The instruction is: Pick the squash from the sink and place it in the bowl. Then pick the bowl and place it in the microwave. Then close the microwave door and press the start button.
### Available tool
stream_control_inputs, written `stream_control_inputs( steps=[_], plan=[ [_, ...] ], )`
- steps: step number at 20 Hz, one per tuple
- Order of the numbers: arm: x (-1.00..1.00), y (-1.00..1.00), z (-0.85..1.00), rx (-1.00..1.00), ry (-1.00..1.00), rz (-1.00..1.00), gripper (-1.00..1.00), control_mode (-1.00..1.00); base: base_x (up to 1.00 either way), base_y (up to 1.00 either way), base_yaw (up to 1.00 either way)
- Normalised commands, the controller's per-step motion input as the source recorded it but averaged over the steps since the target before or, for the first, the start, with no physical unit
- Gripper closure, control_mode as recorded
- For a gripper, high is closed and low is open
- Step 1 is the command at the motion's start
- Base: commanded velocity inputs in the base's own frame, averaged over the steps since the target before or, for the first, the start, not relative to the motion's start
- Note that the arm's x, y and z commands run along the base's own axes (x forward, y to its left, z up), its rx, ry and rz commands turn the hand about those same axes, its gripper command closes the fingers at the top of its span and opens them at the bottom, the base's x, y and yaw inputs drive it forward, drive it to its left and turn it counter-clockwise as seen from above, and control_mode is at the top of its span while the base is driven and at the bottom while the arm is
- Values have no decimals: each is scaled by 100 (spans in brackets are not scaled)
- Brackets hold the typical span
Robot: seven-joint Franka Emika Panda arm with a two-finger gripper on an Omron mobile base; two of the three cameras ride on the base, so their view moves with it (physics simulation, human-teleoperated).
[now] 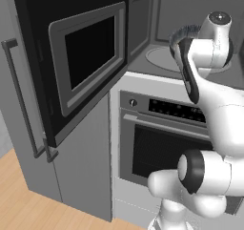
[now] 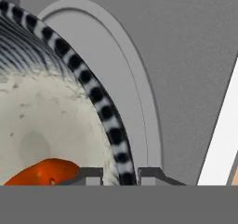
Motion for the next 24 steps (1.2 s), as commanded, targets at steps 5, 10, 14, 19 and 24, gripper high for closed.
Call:
stream_control_inputs(
  steps=[5,10,14,19,24],
  plan=[
    [0,0,0,0,-11,0,-100,-100,0,0,0],
    [-1,0,0,0,-19,0,-100,-100,0,0,0],
    [-18,1,1,0,-27,0,-100,-100,0,0,0],
    [-64,23,48,0,-10,0,-100,-100,0,0,0],
    [-76,23,44,0,-10,0,-100,-100,0,0,0]
  ],
)
